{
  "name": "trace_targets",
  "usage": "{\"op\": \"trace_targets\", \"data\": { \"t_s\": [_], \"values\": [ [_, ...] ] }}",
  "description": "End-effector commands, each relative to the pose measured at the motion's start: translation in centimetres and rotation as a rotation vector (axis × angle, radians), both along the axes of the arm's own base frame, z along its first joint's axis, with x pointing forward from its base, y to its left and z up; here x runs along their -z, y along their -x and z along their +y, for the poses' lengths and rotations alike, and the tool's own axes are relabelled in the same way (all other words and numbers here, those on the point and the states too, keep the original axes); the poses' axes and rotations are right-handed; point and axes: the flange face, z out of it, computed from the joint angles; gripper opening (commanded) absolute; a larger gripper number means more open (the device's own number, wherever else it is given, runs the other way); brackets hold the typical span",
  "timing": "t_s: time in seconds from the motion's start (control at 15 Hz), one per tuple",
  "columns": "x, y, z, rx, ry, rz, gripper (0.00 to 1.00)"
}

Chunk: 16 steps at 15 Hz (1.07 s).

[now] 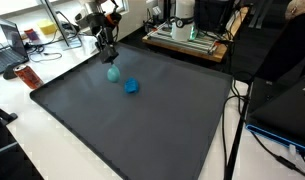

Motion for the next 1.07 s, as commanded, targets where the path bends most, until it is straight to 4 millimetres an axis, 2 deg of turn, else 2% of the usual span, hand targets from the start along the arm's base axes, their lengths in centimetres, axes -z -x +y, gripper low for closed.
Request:
{"op": "trace_targets", "data": {
  "t_s": [0.0, 0.47, 1.0],
  "values": [
    [-0.3, 2.4, 2.2, 0.052, 0.06, -0.047, 0.22],
    [0.7, 4.6, 7.4, 0.087, 0.197, -0.112, 0.22],
    [1.2, 6.1, 11.4, 0.134, 0.277, -0.195, 0.22]
  ]
}}
